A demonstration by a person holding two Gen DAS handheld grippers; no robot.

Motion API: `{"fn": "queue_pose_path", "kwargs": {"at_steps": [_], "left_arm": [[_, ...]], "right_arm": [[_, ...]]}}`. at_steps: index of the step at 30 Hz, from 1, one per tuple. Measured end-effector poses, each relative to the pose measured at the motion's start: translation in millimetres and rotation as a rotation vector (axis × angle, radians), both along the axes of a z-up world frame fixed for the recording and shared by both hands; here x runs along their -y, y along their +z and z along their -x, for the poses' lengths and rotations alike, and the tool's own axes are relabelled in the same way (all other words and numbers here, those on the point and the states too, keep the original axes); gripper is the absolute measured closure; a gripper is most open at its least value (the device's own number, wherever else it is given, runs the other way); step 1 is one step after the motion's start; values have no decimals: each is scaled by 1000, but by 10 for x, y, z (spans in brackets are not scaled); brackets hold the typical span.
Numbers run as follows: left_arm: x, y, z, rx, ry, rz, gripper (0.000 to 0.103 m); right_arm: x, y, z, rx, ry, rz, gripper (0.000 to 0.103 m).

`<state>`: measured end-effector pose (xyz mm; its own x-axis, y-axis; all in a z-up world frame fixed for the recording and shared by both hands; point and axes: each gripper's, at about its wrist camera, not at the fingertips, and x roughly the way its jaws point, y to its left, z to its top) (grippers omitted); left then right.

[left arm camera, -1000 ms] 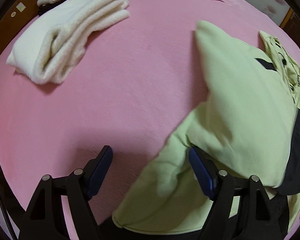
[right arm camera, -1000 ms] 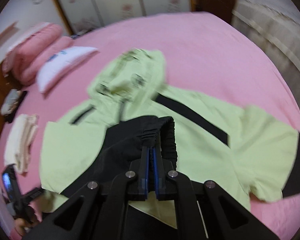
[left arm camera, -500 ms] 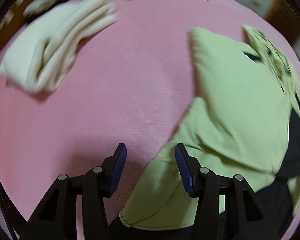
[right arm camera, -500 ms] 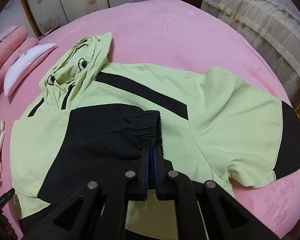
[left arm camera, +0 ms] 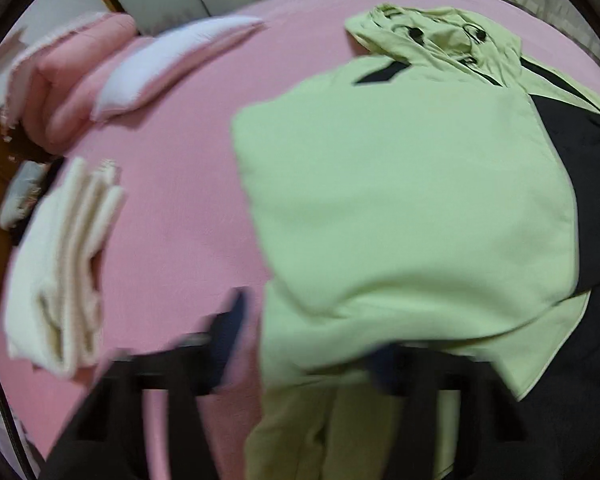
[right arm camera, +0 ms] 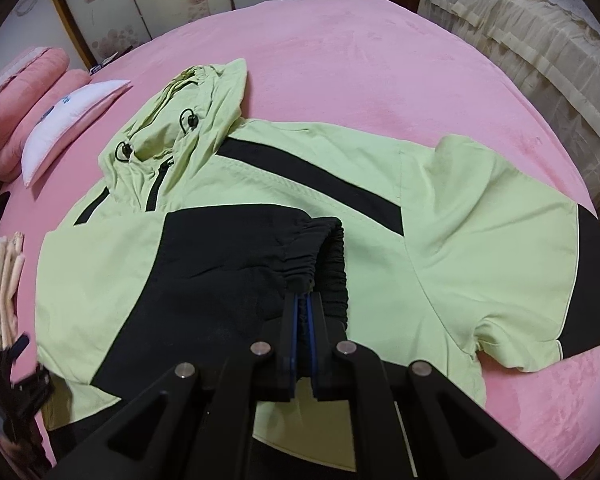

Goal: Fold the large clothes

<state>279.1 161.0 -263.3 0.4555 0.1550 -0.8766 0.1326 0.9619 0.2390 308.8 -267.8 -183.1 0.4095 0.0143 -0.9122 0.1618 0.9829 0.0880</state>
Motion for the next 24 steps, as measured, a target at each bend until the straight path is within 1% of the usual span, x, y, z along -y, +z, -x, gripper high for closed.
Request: {"fn": "queue_pose_path", "kwargs": {"at_steps": [1,2,4,5,7,8,9,11,12,13,14,16,18,19,20,21,22,24], "left_arm": [[-42,-13,-25,-20,28,18,89],[-16,-41,-11,-13,51,15,90],[-127,-58,-5,-12,102,41,91],[-219,-42,14,-13,138,73,91],[-412,-26,68,-14,206,171,91],[-454,-29,70,-16,221,194,91],[-482,-45,53,-20,231,210,90],[-471,-73,15,-35,234,204,87],[-452,-85,-12,-49,229,187,82],[-447,-106,-18,-58,230,175,79],[-444,-135,-3,-64,234,174,74],[-499,-170,22,-77,255,206,73],[-595,-195,38,-85,298,244,70],[-646,-200,49,-84,325,271,69],[-682,-199,59,-87,347,293,67],[-717,-183,72,-95,373,312,67],[-740,-152,99,-100,387,318,67],[-726,-2,155,-95,414,317,67]], "right_arm": [[-9,-8,2,-7,4,-6,99],[-17,-17,7,-14,7,-15,99],[-36,-31,23,-18,13,-32,99],[-60,-35,33,-14,22,-31,99],[-112,-32,49,3,36,4,99],[-130,-32,55,15,36,20,99],[-133,-38,53,21,31,28,99],[-124,-65,39,30,8,53,99],[-113,-85,24,30,-5,59,99],[-101,-119,-3,20,-24,75,99],[-97,-143,-20,11,-38,95,99],[-82,-172,-33,4,-62,139,98],[-57,-248,-51,-40,-84,177,97],[-39,-275,-44,-62,-104,221,97],[-16,-292,-40,-79,-132,290,96],[39,-285,-18,-87,-167,353,93],[93,-255,12,-76,-189,356,93],[198,-146,100,-34,-229,300,93]]}}
